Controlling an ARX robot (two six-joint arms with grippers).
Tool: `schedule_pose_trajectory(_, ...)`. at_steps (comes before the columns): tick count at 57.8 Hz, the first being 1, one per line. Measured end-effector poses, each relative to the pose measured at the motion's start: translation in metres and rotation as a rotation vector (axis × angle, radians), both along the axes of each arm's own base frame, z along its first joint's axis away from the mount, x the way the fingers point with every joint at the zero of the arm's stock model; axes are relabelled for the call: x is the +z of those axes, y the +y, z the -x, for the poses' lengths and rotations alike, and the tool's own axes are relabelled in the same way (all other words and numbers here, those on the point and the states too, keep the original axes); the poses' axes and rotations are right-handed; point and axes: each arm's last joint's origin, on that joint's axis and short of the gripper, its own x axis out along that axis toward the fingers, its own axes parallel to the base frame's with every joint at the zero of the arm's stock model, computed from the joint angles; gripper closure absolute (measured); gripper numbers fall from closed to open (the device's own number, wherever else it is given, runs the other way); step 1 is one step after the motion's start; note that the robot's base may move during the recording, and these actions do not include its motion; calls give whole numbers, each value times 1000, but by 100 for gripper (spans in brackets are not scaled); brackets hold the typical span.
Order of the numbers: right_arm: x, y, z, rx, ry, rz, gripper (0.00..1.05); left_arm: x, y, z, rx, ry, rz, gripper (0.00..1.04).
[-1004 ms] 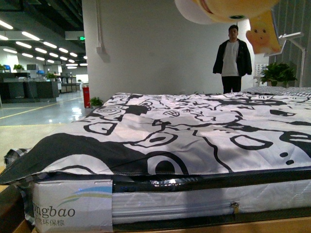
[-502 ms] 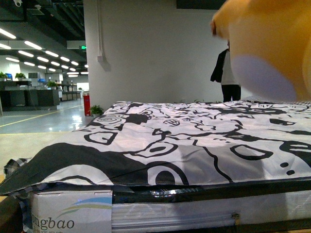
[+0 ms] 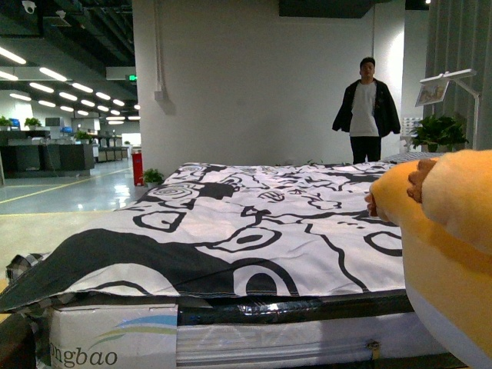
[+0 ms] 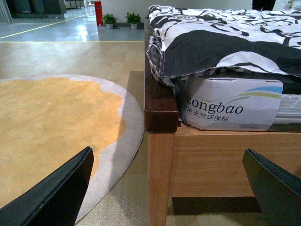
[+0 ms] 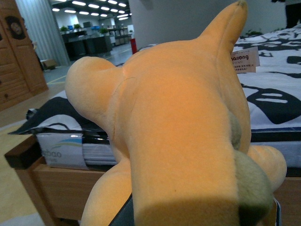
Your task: Put away toys
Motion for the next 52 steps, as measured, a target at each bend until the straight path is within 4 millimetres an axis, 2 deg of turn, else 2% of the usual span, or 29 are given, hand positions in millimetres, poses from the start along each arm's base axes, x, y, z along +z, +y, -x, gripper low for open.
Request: schedule_pose_trajectory(52, 0, 0, 1, 4, -10, 8, 96, 0, 0, 0, 2, 0, 0, 6)
